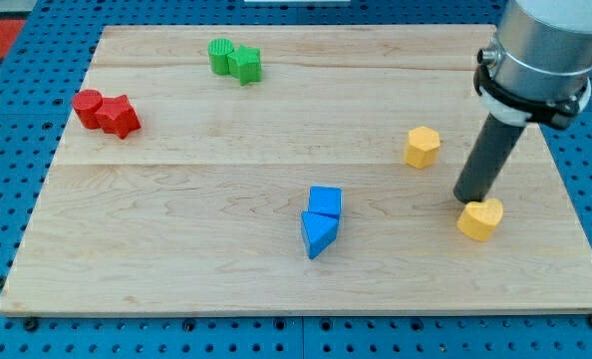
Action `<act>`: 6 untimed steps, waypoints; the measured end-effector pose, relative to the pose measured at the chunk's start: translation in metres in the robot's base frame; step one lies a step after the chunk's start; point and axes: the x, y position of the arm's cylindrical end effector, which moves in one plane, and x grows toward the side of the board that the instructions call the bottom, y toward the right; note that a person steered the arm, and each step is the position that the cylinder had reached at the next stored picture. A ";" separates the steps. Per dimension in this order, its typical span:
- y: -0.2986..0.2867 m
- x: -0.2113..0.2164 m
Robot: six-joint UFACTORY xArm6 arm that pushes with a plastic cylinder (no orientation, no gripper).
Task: Place your arm at the top left side of the yellow hexagon
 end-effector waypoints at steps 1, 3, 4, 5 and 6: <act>0.001 -0.062; -0.037 -0.121; -0.073 -0.121; -0.086 -0.119; -0.086 -0.119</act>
